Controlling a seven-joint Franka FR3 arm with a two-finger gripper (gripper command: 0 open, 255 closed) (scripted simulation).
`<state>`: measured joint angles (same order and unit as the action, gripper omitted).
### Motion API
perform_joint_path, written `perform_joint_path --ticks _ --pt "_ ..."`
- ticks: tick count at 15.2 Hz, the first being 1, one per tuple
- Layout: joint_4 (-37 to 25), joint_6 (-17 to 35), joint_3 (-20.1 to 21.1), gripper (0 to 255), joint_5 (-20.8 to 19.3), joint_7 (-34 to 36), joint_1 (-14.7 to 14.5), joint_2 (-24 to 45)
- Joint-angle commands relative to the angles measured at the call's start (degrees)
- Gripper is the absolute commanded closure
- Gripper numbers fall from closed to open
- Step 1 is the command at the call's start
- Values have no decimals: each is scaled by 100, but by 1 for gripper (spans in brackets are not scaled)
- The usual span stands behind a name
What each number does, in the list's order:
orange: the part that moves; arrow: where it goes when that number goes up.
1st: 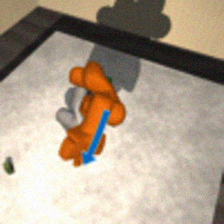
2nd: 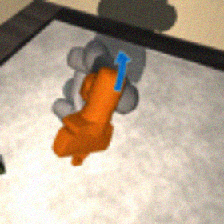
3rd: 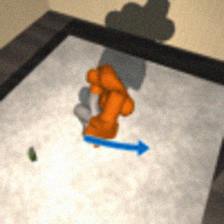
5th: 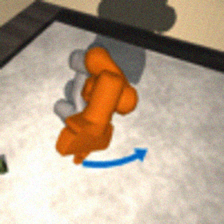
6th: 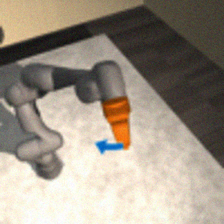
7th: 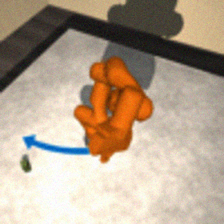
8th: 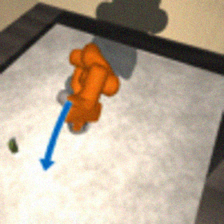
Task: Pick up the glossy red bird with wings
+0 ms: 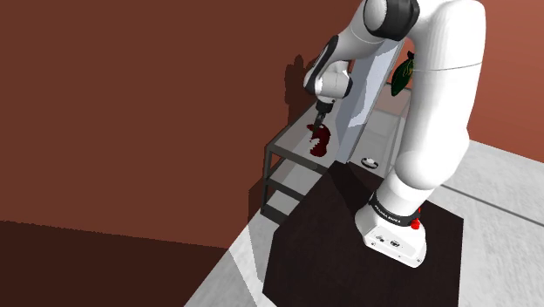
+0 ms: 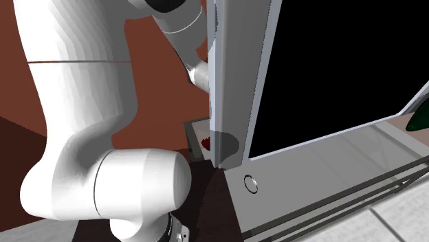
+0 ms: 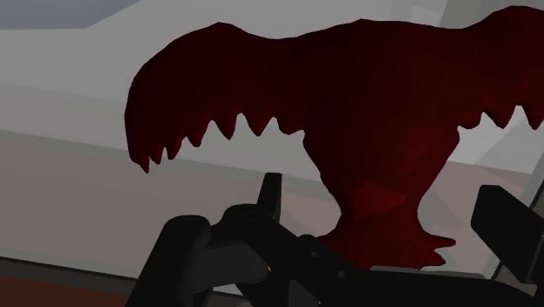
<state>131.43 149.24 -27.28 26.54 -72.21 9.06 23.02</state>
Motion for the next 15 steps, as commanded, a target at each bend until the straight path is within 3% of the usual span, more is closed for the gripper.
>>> perform_joint_path --ticks 1,4,5,15 --pt "-36 116 116 0 161 -127 95 169" --pt "-65 196 205 0 269 -207 162 287" --pt "-69 199 210 255 273 -204 160 294" --pt "-46 145 149 255 200 -156 120 212"
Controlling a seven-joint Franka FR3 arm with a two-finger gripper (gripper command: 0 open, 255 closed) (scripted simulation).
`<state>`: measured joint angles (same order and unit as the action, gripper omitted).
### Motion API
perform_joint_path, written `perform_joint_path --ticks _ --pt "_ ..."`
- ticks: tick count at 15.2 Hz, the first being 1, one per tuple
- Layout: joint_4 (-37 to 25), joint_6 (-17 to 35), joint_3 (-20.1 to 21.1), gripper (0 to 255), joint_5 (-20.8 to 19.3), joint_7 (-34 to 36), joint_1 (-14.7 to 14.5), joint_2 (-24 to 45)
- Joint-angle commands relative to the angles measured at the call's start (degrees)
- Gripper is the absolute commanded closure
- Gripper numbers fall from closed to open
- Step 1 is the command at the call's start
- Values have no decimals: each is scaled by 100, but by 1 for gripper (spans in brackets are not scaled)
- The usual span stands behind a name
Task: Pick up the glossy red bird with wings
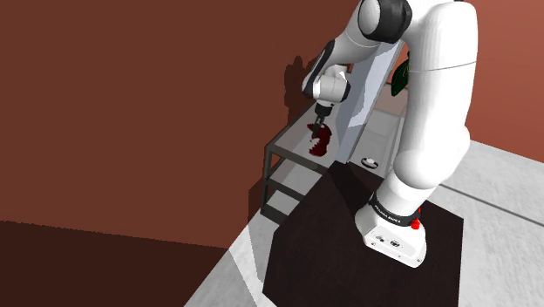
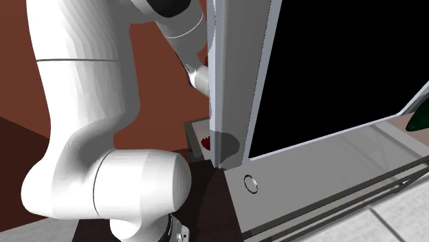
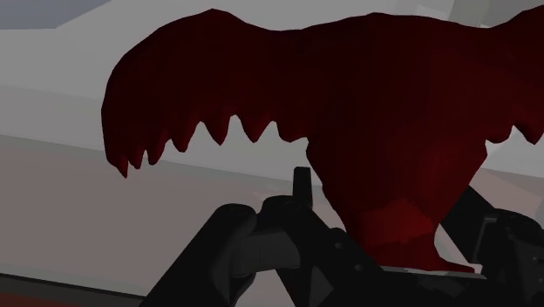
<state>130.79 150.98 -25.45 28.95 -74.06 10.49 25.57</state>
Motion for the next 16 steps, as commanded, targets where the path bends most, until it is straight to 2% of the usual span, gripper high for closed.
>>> perform_joint_path --ticks 1,14,16 --pt "35 -81 -89 255 -109 81 -65 -117" --pt "138 -797 -726 255 -1083 793 -537 -1079" --pt "138 -806 -733 255 -1094 801 -542 -1090"
